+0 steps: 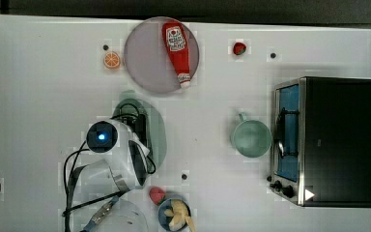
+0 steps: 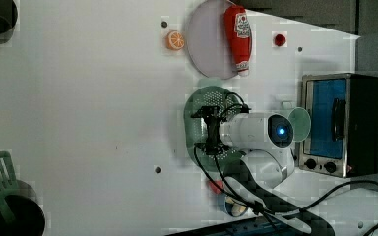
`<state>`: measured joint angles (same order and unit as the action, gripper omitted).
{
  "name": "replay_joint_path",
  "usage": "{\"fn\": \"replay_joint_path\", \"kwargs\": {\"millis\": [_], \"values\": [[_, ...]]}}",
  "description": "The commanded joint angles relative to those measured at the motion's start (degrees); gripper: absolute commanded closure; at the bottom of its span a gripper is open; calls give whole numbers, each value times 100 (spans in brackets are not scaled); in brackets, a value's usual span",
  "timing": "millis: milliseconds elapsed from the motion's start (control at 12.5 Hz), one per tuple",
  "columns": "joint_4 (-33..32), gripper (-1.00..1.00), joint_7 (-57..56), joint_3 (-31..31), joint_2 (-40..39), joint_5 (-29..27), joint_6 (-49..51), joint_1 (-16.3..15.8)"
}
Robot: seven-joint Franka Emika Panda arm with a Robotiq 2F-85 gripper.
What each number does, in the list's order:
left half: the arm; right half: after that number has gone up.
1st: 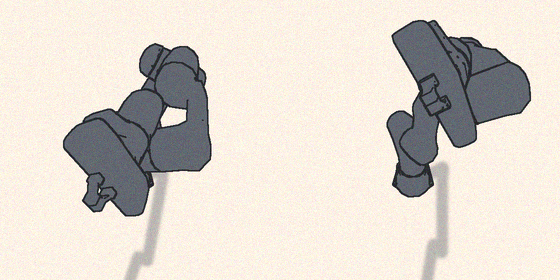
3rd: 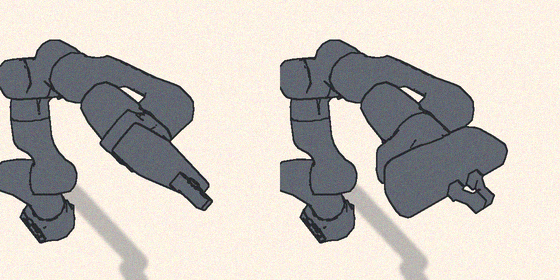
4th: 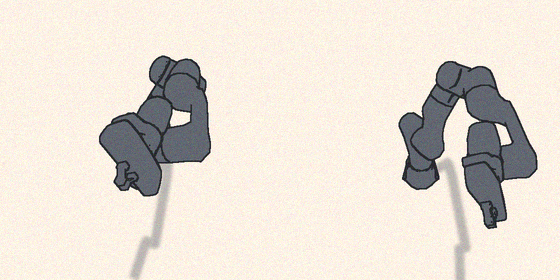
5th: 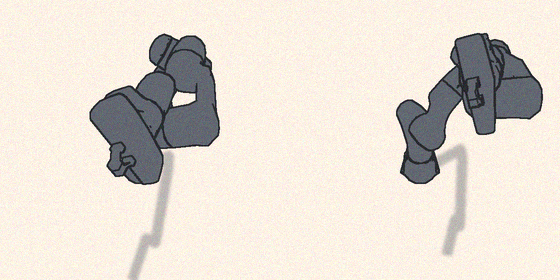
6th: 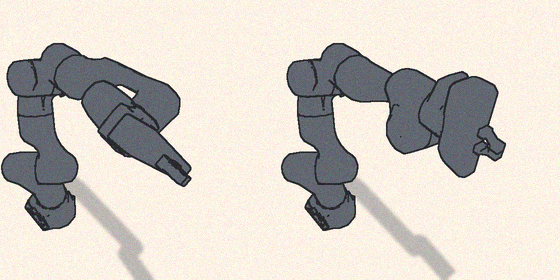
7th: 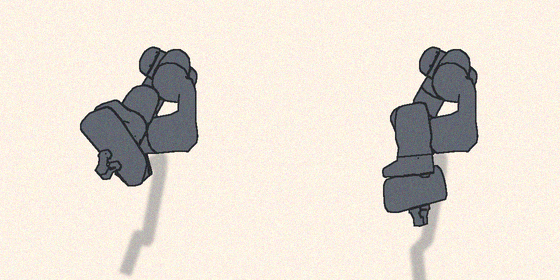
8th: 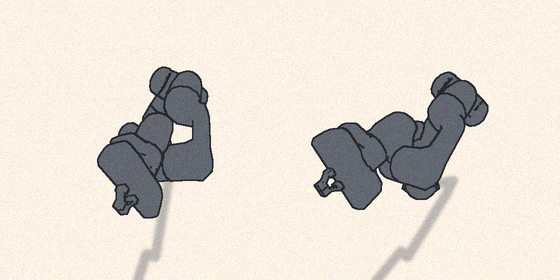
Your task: Drag strainer right to left.
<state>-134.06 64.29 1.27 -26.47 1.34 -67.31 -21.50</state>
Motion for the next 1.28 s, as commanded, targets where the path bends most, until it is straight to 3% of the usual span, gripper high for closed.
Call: {"fn": "replay_joint_path", "kwargs": {"millis": [80, 400, 1040, 1280], "values": [[360, -100, 471, -67, 53, 110, 436, -389], [673, -100, 511, -56, -69, 70, 670, -604], [1542, -100, 949, 134, -532, -671, 934, -1044], [1795, -100, 1017, 153, -673, -710, 996, -1231]]}}
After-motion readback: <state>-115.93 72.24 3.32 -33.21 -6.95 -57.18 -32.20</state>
